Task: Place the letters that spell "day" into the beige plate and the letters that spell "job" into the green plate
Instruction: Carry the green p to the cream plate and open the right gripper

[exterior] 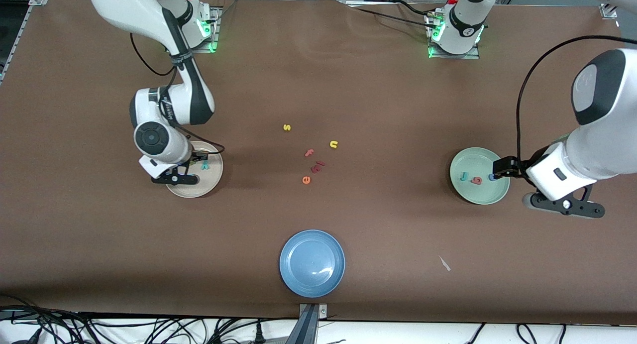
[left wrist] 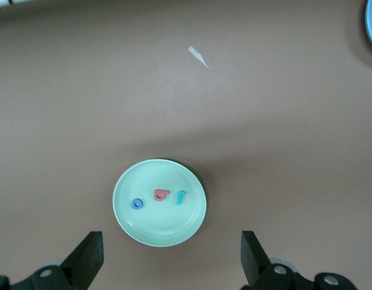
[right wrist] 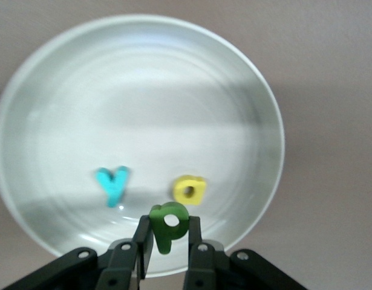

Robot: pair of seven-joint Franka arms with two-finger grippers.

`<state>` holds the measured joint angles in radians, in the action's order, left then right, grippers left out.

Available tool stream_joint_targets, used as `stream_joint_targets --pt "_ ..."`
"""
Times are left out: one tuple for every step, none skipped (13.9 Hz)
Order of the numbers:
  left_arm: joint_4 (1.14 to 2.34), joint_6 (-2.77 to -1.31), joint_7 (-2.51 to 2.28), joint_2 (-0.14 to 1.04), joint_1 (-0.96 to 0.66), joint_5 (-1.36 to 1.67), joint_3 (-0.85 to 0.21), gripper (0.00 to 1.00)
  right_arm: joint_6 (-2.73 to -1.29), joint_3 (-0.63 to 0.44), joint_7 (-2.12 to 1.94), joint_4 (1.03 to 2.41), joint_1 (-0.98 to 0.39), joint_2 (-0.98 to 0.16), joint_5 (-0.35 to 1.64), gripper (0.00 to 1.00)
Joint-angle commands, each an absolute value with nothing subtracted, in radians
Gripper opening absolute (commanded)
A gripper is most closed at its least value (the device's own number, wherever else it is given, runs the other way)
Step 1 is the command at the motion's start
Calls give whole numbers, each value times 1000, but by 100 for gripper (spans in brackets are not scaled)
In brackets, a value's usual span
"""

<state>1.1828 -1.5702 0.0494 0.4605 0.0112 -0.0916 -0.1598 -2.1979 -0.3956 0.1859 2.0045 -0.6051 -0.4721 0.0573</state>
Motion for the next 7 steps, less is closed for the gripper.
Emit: stream_joint_targets --pt "1316 -1612 97 362 27 -60 -152 100 -2218 -393 167 2052 -615 -448 83 12" --pt "1337 -1620 97 354 76 -61 -199 100 -2218 -393 157 2057 -615 -452 110 12" --pt "1342 -1637 97 359 148 -70 -281 100 -2218 -388 156 2056 -615 -456 124 12" --pt "1341 -1646 97 364 169 -80 -310 100 -2218 -387 155 2054 -615 -460 126 12" --pt "1341 -1646 95 364 170 -86 -311 100 -2218 -387 155 2054 -615 -465 126 25" --pt "1339 -1646 95 365 170 -86 -313 100 -2217 -387 156 2054 -615 -469 126 70" --pt "1338 -1646 97 367 173 -86 -313 100 -2215 -387 158 2046 -615 -469 127 100"
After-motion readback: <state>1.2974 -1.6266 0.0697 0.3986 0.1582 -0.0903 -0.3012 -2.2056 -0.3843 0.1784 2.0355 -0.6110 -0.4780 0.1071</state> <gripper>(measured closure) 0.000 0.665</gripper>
